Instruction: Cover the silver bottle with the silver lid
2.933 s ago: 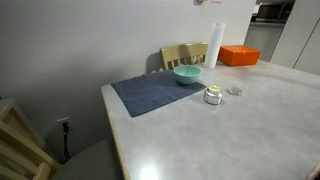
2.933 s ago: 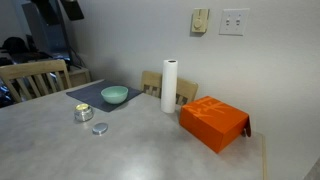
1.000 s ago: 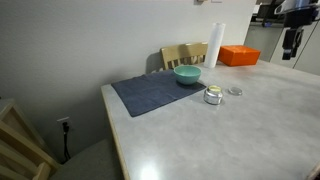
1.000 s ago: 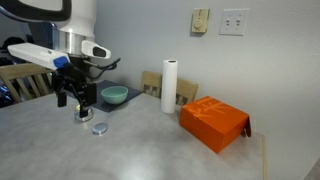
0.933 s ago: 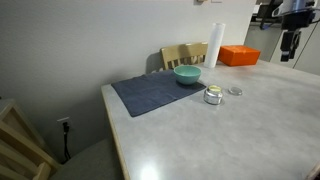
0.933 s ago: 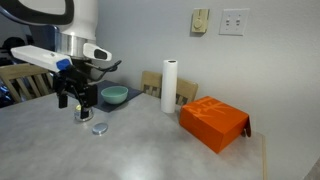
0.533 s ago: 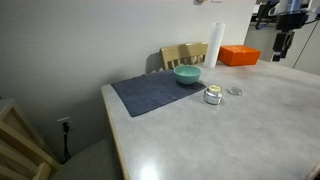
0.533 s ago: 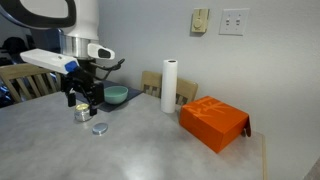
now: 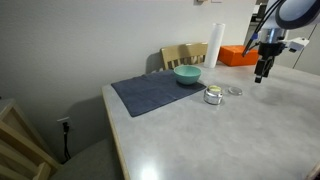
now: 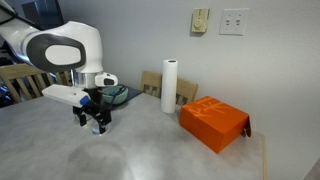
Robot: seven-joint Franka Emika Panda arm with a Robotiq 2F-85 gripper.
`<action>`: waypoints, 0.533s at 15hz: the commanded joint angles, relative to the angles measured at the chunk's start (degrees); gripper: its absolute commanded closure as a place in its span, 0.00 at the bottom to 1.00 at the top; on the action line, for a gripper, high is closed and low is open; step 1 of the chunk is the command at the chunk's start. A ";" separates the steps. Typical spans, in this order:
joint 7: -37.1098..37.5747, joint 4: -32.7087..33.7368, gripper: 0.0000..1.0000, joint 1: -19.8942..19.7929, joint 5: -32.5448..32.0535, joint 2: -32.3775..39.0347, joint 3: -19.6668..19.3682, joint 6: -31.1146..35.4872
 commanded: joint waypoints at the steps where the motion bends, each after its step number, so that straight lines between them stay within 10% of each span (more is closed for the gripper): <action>1: -0.18 -0.52 0.00 -1.52 0.19 -1.04 1.26 0.02; 8: 4.57 2.15 0.00 1.19 -3.81 4.23 1.52 0.58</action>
